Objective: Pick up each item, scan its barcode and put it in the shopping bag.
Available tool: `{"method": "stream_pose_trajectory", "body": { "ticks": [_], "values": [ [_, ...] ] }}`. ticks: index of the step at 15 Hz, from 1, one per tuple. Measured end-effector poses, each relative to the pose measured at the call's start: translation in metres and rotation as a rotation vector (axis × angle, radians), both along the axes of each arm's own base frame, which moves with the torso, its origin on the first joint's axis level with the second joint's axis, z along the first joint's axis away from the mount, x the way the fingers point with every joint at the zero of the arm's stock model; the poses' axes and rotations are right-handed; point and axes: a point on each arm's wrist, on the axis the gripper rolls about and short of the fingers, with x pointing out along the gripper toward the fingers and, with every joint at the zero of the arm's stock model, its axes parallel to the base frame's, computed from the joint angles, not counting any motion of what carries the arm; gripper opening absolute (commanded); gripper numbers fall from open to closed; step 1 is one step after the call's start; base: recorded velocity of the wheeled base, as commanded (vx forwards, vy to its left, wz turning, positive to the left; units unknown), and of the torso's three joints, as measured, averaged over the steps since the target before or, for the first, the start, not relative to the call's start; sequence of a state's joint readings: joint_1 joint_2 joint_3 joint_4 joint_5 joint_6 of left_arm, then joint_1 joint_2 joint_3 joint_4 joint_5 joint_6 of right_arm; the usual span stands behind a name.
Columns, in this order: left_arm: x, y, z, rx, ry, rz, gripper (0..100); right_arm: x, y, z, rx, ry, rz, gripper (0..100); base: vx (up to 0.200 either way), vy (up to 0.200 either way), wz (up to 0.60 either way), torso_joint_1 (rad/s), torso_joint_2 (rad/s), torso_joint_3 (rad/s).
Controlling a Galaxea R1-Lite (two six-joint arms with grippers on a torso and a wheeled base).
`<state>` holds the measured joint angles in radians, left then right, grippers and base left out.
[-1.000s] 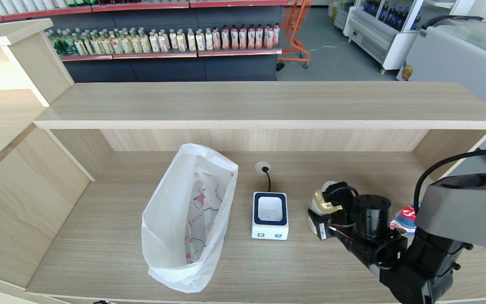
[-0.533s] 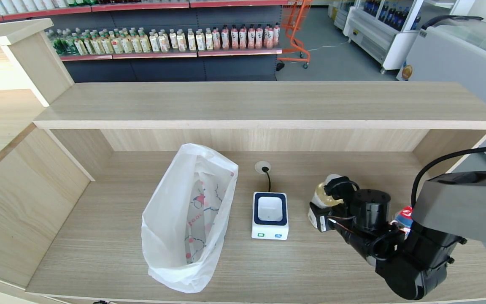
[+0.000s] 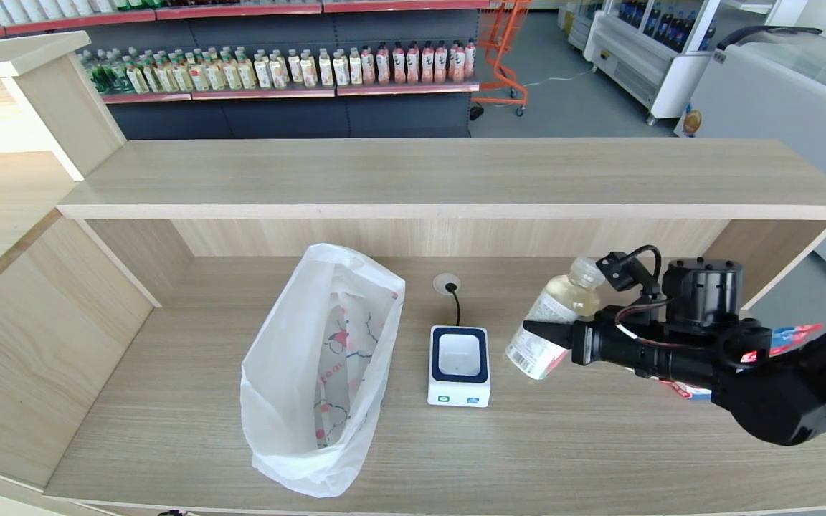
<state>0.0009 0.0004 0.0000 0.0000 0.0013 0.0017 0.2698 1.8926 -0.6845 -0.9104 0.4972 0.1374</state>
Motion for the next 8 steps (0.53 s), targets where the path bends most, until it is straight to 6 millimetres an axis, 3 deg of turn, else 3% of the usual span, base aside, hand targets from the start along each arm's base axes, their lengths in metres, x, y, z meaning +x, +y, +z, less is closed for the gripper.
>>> {"method": "stream_pose_trajectory", "body": {
  "ticks": [2,4,8],
  "values": [
    [0.0,0.0,0.0,0.0,0.0,0.0,100,-0.017,-0.01,0.028,0.128,0.111,0.185,0,0.0,0.0,0.0,0.0,0.0,0.0],
    [0.0,0.0,0.0,0.0,0.0,0.001,100,-0.031,-0.014,0.043,0.181,0.139,0.276,0,0.0,0.0,0.0,0.0,0.0,0.0],
    [0.0,0.0,0.0,0.0,0.0,0.0,100,-0.055,-0.002,0.041,0.194,0.187,0.374,0,0.0,0.0,0.0,0.0,0.0,0.0]
  ]
}}
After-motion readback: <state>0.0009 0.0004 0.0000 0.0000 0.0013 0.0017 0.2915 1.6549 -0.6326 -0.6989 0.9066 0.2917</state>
